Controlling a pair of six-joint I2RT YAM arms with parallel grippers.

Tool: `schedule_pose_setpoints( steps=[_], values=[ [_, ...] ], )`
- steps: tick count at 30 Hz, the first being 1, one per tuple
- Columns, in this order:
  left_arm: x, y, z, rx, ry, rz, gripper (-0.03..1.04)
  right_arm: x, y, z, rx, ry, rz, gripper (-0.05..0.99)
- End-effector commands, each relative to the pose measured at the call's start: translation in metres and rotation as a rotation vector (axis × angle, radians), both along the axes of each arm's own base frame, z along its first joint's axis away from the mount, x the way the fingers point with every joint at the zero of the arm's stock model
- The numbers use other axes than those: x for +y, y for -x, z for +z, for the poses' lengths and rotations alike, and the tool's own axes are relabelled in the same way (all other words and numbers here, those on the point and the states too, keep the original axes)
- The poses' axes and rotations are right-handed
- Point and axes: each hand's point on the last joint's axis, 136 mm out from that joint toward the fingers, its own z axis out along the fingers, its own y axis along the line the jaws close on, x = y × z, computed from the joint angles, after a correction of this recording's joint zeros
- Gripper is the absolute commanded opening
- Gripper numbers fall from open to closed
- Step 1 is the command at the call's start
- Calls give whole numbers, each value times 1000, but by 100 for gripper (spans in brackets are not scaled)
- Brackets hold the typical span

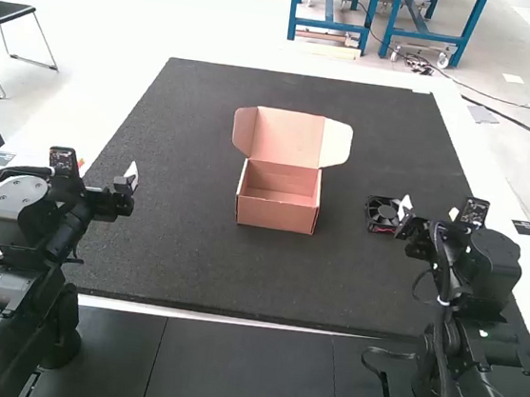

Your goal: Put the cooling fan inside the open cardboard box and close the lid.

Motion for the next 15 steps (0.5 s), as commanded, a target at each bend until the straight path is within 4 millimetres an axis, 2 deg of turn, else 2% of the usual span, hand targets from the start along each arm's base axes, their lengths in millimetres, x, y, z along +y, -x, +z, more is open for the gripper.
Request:
schedule_pose_setpoints(
  steps=[1,8,10,15],
  values=[
    [-1,0,0,-8,9,-2,96,0,0,2,-13,-9,-6,91],
    [0,0,3,-17,11,-1,96,0,0,2,-15,3,-5,91],
    [0,0,14,-65,20,-1,96,-1,0,4,-21,0,-9,91],
    [-1,1,26,-115,18,-3,96,-13,0,37,-157,-12,-73,91]
  ],
)
